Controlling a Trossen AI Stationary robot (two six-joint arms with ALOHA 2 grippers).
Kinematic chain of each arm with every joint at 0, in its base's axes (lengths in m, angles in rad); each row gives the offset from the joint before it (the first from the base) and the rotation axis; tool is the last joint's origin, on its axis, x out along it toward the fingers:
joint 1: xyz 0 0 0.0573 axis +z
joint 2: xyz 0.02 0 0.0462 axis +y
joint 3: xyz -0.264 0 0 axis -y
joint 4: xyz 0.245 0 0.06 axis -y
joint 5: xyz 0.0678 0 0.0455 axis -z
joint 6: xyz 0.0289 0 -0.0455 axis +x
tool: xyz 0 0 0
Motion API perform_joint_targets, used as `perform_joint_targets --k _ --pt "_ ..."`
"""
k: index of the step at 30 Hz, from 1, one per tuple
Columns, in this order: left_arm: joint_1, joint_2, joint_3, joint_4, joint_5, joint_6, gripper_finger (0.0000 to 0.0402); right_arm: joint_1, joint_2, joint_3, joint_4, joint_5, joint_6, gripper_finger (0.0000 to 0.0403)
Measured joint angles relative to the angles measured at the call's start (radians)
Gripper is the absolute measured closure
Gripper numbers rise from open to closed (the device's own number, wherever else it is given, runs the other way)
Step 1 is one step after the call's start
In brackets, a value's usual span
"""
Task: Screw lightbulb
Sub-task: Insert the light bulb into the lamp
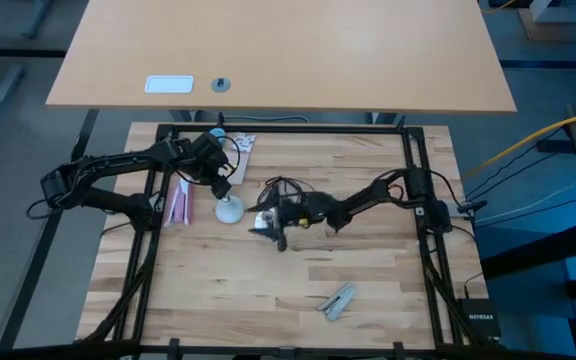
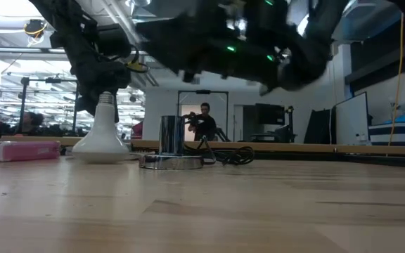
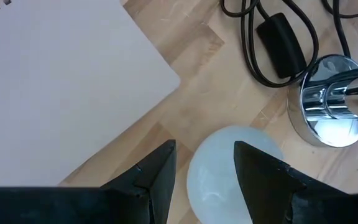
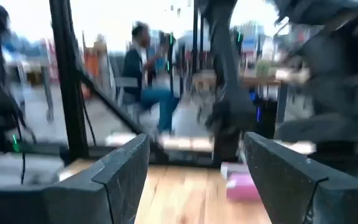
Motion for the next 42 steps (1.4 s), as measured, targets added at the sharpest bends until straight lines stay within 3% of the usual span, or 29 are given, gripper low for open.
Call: perform_joint_targets --k 6,9,12,20,26,33,42 --pt "0.027 0.0 0.0 0.048 -0.026 0.031 0.0247 0.006 0.001 0.264 -0.67 0.097 -0.073 0.0137" --pt "0.064 -0.008 0.0 0.094 -0.03 0.034 0.0247 0.005 0.001 0.353 -0.833 0.159 -0.15 0.0137" --pt "0.101 -0.045 0.0 0.117 -0.01 0.037 0.0247 0.006 0.001 0.39 -0.845 0.147 -0.194 0.0137" --pt "0.125 -0.192 0.009 0.057 0.171 0.035 0.0247 0.008 0.001 0.397 -0.87 0.139 -0.207 0.0137" --pt "0.078 -0.219 0.009 -0.03 0.156 0.051 0.0247 0.028 0.035 0.398 -0.856 0.137 -0.2 0.0137" --pt "0.007 -0.173 0.009 0.019 0.098 -0.019 0.0247 0.043 0.121 0.397 -0.798 0.091 -0.099 0.0137" --pt "-0.076 -0.098 0.009 0.027 0.087 -0.066 0.0247 0.02 0.144 0.397 -0.833 0.142 -0.043 0.0137"
